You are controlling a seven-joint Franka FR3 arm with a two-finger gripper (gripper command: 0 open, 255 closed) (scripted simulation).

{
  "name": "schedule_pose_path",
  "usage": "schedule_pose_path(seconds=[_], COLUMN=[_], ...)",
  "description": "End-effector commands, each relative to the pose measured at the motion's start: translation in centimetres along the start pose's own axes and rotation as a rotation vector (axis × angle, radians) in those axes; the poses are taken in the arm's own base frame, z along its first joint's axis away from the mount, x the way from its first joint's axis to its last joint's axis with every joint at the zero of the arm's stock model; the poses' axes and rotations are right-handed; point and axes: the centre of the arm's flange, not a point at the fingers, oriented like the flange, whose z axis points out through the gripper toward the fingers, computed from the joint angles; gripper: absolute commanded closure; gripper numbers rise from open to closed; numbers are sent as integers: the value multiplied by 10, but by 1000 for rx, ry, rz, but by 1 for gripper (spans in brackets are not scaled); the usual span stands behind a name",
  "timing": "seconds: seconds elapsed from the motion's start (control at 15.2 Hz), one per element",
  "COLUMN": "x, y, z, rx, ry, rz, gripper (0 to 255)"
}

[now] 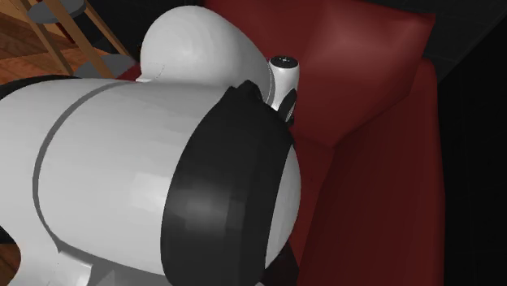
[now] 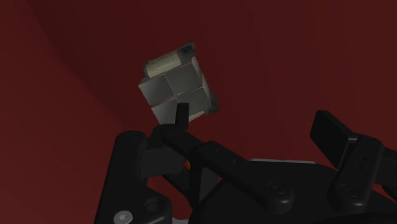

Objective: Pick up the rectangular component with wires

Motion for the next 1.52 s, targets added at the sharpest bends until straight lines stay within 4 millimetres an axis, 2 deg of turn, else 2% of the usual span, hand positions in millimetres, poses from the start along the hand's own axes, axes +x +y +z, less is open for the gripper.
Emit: schedule_pose_path(seconds=[0.0,0.2,0.66,0.79,0.86,1.45], x=[9,21,21,21,21,21], y=[19,44,44,44,44,44], z=[17,39,76,79,79,79], rx=[-1,-4,-4,-4,-4,-4], ry=[10,22,22,22,22,22], rz=[-27,-61,-61,-61,-61,-61], gripper=[0,0,0,0,255,255])
